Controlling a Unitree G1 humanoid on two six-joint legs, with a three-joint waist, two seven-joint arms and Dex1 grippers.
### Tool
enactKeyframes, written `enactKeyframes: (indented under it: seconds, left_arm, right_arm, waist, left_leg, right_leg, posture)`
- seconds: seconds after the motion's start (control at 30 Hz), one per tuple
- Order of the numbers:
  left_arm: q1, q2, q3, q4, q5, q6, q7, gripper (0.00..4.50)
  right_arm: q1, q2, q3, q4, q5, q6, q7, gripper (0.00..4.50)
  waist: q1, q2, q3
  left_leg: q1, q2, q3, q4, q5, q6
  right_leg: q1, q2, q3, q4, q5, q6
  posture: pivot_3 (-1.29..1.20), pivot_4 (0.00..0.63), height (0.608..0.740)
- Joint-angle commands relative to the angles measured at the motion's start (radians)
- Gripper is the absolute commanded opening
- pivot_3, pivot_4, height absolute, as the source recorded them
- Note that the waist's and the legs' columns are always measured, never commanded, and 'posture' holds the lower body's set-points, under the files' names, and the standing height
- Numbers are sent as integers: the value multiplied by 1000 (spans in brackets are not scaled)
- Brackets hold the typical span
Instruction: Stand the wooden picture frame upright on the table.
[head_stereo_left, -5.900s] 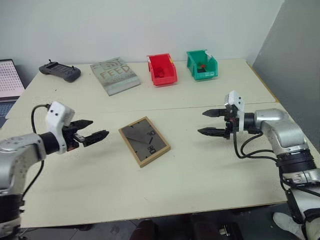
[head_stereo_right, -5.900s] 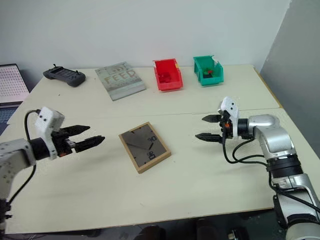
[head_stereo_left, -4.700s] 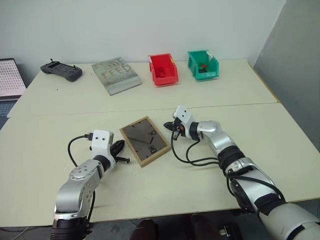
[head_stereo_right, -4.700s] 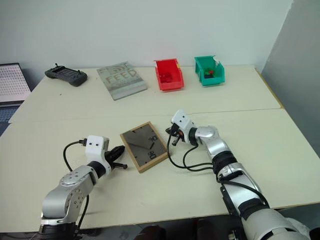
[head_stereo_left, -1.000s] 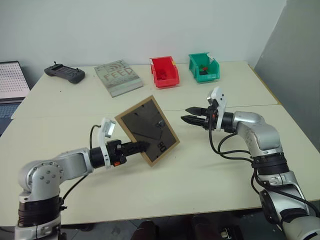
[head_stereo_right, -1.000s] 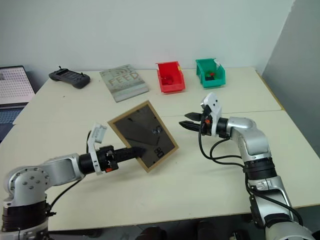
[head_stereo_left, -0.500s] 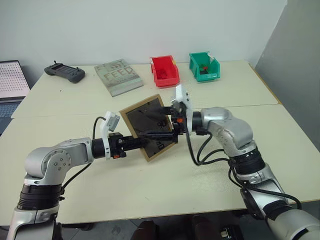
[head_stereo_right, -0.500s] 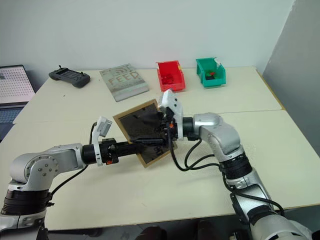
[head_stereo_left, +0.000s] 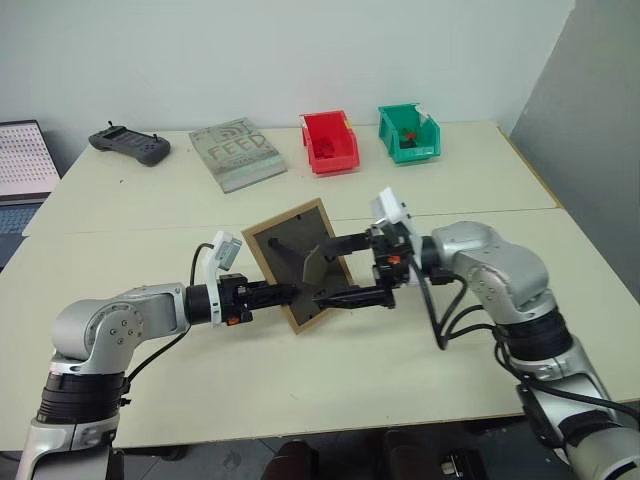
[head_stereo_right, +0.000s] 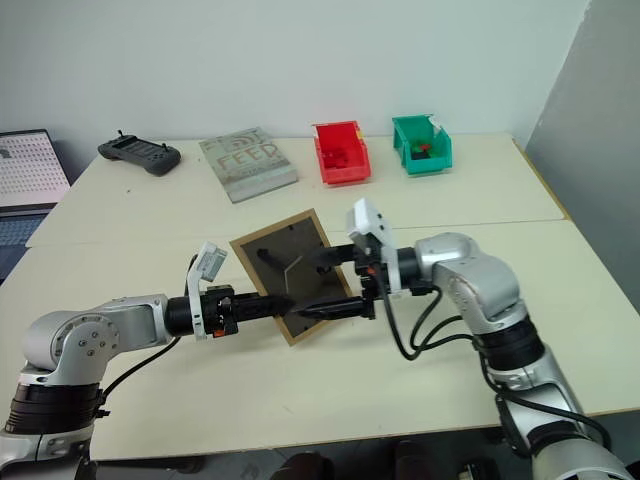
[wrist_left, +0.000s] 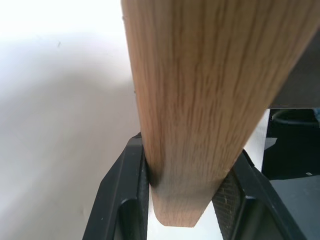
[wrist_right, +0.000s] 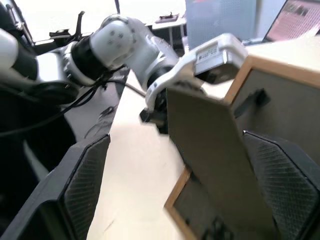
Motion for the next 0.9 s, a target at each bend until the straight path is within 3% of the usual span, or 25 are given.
enactKeyframes:
  seconds: [0.03, 0.13, 0.27, 0.4, 0.5, 0.6, 0.73, 0.87, 0.9]
  left_arm:
    - [-18, 2, 41, -18, -45, 21, -21, 1301]
    - [-33, -34, 89, 1, -164, 142, 12, 1301]
    - [-33, -47, 143, 43, -326, 320, 51, 1301]
    - [-45, -56, 175, 80, -463, 415, 105, 1301]
    - [-51, -57, 168, 84, -536, 433, 157, 1301]
    - [-38, -59, 149, 72, -599, 425, 208, 1301]
    - [-9, -45, 123, 60, -703, 392, 274, 1301]
    - [30, -15, 92, 37, -788, 347, 330, 1301]
    - [39, -6, 84, 31, -808, 334, 342, 1301]
  right_arm:
    - [-6, -24, -37, 26, -38, -79, -18, 4493]
    - [9, -78, -34, 145, -199, -384, -18, 4493]
    - [-16, -132, -14, 505, -474, -1143, -96, 4493]
    - [-134, -175, 4, 808, -1013, -1865, -655, 4493]
    - [-197, -161, 36, 831, -1337, -1967, -1055, 4493]
    - [-241, -125, 95, 805, -1550, -1985, -1356, 4493]
    - [-283, -111, 186, 789, -1701, -2002, -1603, 4493]
    - [-321, -122, 268, 803, -1766, -2038, -1727, 4493]
    - [-330, -125, 282, 809, -1774, -2043, -1747, 4129]
  waist:
    - [0, 0, 0]
    - [0, 0, 0]
    - [1, -2, 1]
    - [-3, -2, 1]
    - [-14, -3, 1]
    - [-24, -3, 1]
    - [-26, -3, 1]
    - [-26, -3, 1]
    - [-26, -3, 1]
  left_leg:
    - [0, 0, 0, 0, 0, 0]
    - [0, 0, 0, 0, 0, 0]
    - [0, 0, 1, 1, 0, 0]
    - [1, 0, 4, 1, 0, 0]
    - [0, 0, 5, 0, 1, -2]
    - [1, 1, 3, 0, 2, -4]
    - [2, 1, 1, 0, 3, -6]
    - [2, 1, 1, 0, 3, -6]
    - [2, 1, 1, 0, 3, -6]
  right_leg:
    - [0, 0, 0, 0, 0, 0]
    - [0, 0, 0, 0, 0, 0]
    - [1, 0, 0, 0, 0, 0]
    - [-1, 0, 2, 2, 0, 0]
    - [-5, 4, 5, 4, 0, 0]
    - [-5, 6, 7, 4, 0, 0]
    - [-6, 8, 10, 4, -1, -2]
    - [-5, 8, 11, 4, -1, -2]
    - [-5, 8, 11, 4, -1, -2]
  posture:
    - [0, 150, 740]
    - [0, 150, 740]
    - [0, 150, 740]
    - [0, 150, 740]
    - [0, 150, 740]
    - [0, 150, 740]
    - [0, 150, 740]
    - [0, 150, 740]
    - [0, 150, 740]
